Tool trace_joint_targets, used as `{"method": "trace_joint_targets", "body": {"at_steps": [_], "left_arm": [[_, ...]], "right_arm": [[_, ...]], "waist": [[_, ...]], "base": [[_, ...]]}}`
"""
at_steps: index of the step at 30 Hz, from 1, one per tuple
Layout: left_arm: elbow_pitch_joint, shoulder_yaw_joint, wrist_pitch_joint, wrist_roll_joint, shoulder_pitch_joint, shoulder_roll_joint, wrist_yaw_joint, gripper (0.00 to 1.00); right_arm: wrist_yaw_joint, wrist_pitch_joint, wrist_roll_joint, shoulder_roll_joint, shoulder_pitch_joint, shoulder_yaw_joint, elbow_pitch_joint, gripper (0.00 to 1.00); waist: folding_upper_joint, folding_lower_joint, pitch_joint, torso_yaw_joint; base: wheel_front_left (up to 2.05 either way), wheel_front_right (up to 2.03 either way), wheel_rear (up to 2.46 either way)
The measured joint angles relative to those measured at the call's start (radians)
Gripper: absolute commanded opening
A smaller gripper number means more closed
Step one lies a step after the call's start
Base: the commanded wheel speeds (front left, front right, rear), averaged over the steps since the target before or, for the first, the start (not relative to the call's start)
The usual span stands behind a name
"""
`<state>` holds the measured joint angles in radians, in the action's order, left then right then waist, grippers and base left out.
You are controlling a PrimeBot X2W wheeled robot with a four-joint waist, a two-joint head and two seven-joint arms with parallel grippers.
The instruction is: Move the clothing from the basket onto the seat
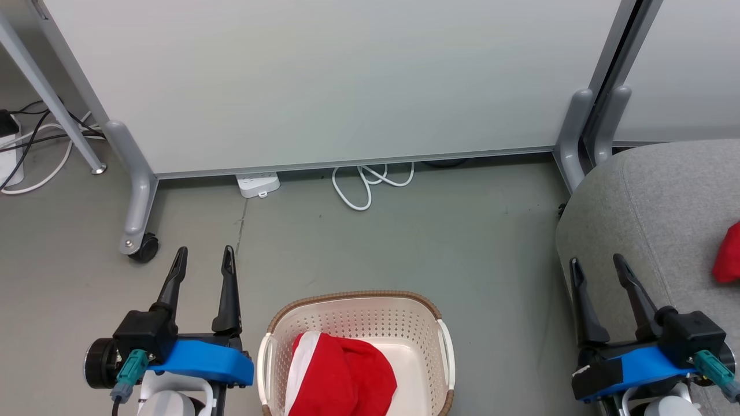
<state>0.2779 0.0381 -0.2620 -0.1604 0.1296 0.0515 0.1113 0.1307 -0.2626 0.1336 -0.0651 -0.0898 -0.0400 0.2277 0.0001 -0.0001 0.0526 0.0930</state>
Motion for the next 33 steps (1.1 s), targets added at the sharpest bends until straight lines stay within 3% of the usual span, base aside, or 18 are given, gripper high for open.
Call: {"method": "trace_joint_targets", "body": {"at_steps": [17,25,33], "left_arm": [[0.013,0.018,0.0,0.004,0.005,0.0,-0.002,1.0],[0.089,0.113,-0.001,0.047,0.114,0.003,0.013,1.0],[0.214,0.304,-0.001,0.027,0.264,0.08,0.019,1.0]], "right_arm": [[0.0,0.0,0.009,0.006,0.005,0.017,0.019,1.0],[0.0,0.0,0.001,0.005,-0.057,0.032,0.002,1.0],[0.0,0.0,-0.005,-0.001,-0.181,0.069,-0.032,1.0]], "waist": [[0.0,0.0,0.009,-0.002],[0.0,0.0001,0.065,-0.03],[0.0,0.0003,0.181,-0.087]], "base": [[0.0,0.0,0.0],[0.0,0.0,0.0],[0.0,0.0,0.0]]}}
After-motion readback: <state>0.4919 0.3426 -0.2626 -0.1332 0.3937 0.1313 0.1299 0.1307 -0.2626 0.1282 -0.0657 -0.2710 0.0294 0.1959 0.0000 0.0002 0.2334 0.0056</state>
